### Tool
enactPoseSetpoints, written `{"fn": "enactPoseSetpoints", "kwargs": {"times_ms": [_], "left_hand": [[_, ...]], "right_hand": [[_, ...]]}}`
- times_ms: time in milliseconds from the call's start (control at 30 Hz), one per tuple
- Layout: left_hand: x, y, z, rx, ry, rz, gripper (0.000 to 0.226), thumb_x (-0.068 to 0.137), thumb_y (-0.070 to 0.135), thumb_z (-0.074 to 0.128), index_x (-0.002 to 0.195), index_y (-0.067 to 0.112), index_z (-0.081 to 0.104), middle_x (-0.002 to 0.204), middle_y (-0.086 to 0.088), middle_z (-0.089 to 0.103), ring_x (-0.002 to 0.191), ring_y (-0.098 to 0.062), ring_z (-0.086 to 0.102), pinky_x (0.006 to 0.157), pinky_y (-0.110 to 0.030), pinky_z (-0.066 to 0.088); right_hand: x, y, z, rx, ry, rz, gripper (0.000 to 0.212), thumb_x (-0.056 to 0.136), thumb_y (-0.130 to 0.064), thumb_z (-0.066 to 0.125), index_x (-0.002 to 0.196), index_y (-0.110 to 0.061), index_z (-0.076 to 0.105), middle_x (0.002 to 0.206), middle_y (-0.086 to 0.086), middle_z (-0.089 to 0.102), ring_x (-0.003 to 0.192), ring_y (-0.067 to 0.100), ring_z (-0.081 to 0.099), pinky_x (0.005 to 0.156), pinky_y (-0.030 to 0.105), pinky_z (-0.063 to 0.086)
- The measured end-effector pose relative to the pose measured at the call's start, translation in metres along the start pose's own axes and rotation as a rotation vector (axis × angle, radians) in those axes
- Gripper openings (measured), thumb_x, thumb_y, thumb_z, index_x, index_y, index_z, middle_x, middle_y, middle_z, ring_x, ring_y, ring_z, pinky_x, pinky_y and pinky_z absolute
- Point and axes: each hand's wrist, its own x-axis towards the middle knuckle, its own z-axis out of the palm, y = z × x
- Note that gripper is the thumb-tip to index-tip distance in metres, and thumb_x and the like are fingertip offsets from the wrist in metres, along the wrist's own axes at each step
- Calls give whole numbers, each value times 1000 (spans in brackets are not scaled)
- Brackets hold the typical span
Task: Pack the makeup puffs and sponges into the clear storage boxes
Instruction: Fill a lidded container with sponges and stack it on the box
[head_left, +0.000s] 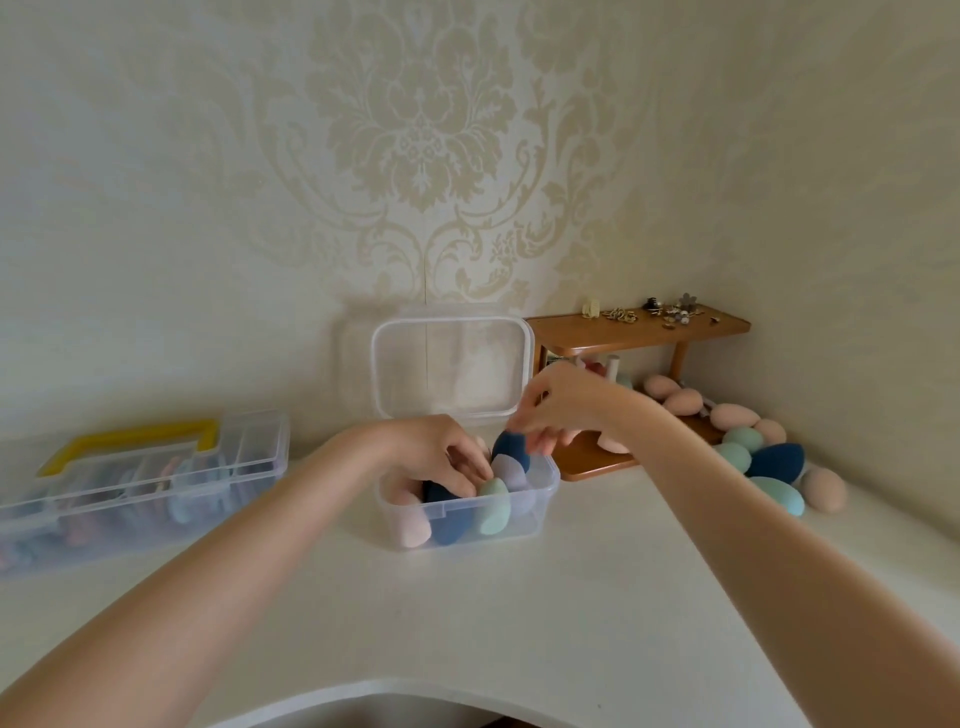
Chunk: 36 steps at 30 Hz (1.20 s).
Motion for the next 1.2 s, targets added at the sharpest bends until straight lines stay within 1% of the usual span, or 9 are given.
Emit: {"fn": "enactPoseSetpoints", "kwargs": {"times_ms": [133, 267, 433, 567, 700, 933, 1033, 1100, 1200], "left_hand": [[5, 0, 2, 17, 0, -12, 30, 83, 13, 67, 112, 19, 67, 88, 15, 61, 84, 0, 57, 78, -11, 42], [5, -2, 5, -33, 10, -9, 29, 82, 10, 67, 110, 16, 67, 79, 17, 59, 77, 1, 56, 75, -12, 41], [3, -1, 3, -53, 16, -20, 26, 85, 17, 66, 111, 19, 67, 80, 22, 59, 77, 7, 55, 75, -8, 41], [5, 1, 5, -57, 137, 2, 8, 85, 27, 64, 87, 23, 71, 94, 3, 70, 91, -13, 63, 89, -27, 47], [6, 13, 11, -32, 255, 2, 18, 84, 33, 63, 73, 19, 66, 66, 8, 60, 66, -10, 54, 65, -20, 40], [12, 17, 25, 150, 245, -154, 42, 83, 47, 58, 99, 10, 67, 85, -3, 64, 76, -15, 54, 62, -20, 37], [12, 17, 22, 138, 217, -149, 31, 86, 35, 56, 99, 9, 68, 83, -5, 61, 75, -17, 53, 61, -22, 35], [13, 13, 22, 98, 196, -137, 27, 86, 32, 55, 99, 13, 69, 91, -7, 68, 81, -17, 57, 69, -24, 38], [14, 8, 23, 117, 191, -116, 26, 88, 33, 52, 100, 18, 69, 101, -1, 70, 97, -17, 60, 81, -25, 40]], "right_hand": [[15, 53, -7, -435, 404, 142, 27, 94, -17, 49, 118, -6, 55, 117, 16, 62, 100, 29, 61, 81, 35, 50], [12, 88, 22, -630, 355, 235, 42, 91, -9, 53, 132, -19, 46, 131, 10, 46, 122, 31, 41, 96, 38, 43], [9, 82, 16, -541, 460, 211, 33, 93, -19, 52, 125, -12, 51, 120, 10, 48, 111, 28, 51, 88, 34, 49], [-1, 44, -13, -154, 289, 91, 31, 90, -32, 58, 107, -7, 57, 76, 3, 59, 63, 13, 55, 54, 17, 42], [-25, 12, -23, 192, -106, -70, 29, 87, -22, 64, 110, -4, 62, 86, 5, 67, 67, 8, 61, 56, 13, 48], [-10, 8, -6, -321, -236, -117, 35, 88, -18, 62, 123, -17, 58, 113, 12, 64, 62, 11, 46, 62, 18, 40], [-6, 4, 1, -477, -259, -127, 36, 88, -20, 62, 124, -18, 59, 119, 10, 64, 92, 22, 62, 82, 26, 51], [-2, -2, 10, -559, -248, -129, 36, 88, -18, 61, 124, -17, 60, 122, 8, 63, 112, 27, 58, 99, 32, 46], [-1, -11, 19, -625, -205, -111, 36, 87, -12, 62, 122, -7, 60, 114, 12, 65, 103, 25, 56, 92, 30, 45]]}}
